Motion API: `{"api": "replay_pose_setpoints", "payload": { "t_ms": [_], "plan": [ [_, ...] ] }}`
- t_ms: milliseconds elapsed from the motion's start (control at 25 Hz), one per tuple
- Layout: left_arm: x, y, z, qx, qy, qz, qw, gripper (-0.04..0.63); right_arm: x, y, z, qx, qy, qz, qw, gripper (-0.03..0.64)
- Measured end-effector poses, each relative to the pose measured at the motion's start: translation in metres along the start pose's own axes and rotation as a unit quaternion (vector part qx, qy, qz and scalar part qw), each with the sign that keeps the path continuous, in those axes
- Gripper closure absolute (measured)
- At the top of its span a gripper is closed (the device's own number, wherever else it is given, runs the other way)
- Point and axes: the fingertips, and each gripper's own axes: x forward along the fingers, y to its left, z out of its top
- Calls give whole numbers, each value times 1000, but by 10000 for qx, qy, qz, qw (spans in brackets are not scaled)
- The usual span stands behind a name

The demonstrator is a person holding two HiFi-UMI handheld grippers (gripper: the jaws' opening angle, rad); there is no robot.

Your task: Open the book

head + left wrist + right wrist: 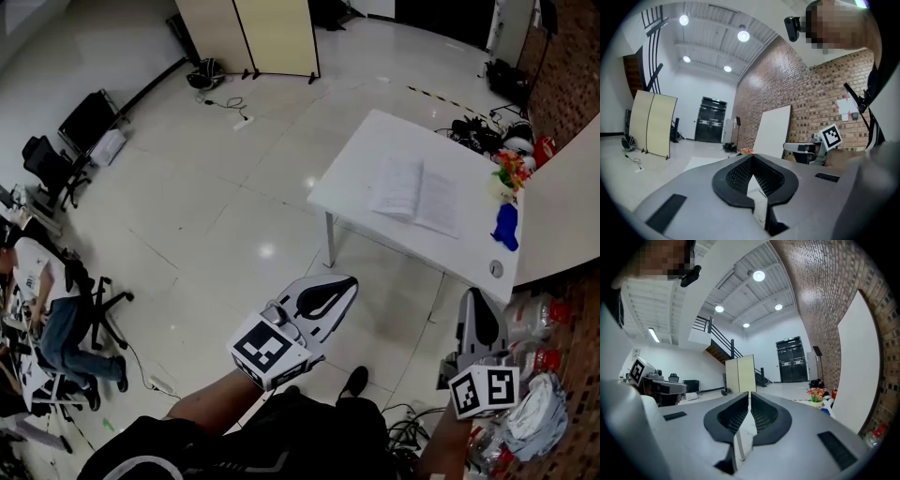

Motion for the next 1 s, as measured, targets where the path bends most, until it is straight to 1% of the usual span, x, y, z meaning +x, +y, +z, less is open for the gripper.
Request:
{"api": "replay_pose_setpoints", "payload": {
  "t_ms": [120, 280, 400, 520, 720, 800, 880, 1000],
  "plan": [
    [-58, 3, -8, -163, -85, -37, 9998, 598, -25, 50, -4, -23, -12, -162, 9999, 612],
    [-123, 13, -17, -77, -85, -191, 9998, 598, -58, 113, -14, 93, 72, -347, 9993, 612],
    [-154, 13, -17, -153, -99, -217, 9996, 598, -82, 144, -12, 115, 113, -436, 9989, 612],
    [-172, -4, -18, -196, -160, -246, 9994, 598, -112, 156, -4, 22, 17, -505, 9987, 612],
    [-194, -42, -16, -178, -209, -247, 9993, 598, -163, 161, 5, -100, -120, -578, 9982, 612],
    [-203, -55, -11, -123, -251, -100, 9996, 598, -183, 162, 8, -151, -146, -538, 9983, 612],
    [-212, -68, -6, -48, -306, 127, 9994, 598, -204, 161, 8, -153, -170, -463, 9987, 614],
    [-220, -96, -7, 43, -212, 253, 9994, 598, -237, 157, 7, -158, -216, -327, 9991, 614]
  ]
}}
